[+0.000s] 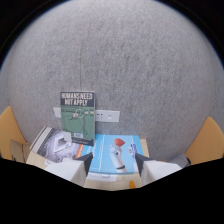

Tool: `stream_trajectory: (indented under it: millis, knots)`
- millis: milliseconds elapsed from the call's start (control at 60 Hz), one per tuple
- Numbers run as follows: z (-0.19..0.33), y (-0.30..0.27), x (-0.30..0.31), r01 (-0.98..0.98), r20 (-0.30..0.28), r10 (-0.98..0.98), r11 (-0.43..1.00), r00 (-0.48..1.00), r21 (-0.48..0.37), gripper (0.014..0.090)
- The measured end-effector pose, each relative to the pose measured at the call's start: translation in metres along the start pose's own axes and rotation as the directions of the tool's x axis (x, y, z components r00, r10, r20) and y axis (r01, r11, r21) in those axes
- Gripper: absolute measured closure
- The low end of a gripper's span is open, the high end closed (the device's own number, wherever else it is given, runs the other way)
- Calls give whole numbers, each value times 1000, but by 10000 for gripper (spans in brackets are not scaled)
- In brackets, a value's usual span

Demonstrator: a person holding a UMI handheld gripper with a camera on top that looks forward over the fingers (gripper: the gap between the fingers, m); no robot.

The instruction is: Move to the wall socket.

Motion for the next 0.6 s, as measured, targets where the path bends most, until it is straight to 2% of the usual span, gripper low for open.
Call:
stream_trajectory:
  millis: [333, 600]
  knots:
    - [128, -49, 5, -4, 26, 2, 998, 1000, 62, 183]
    - [182, -52, 2, -13, 30, 11, 999, 999, 50, 184]
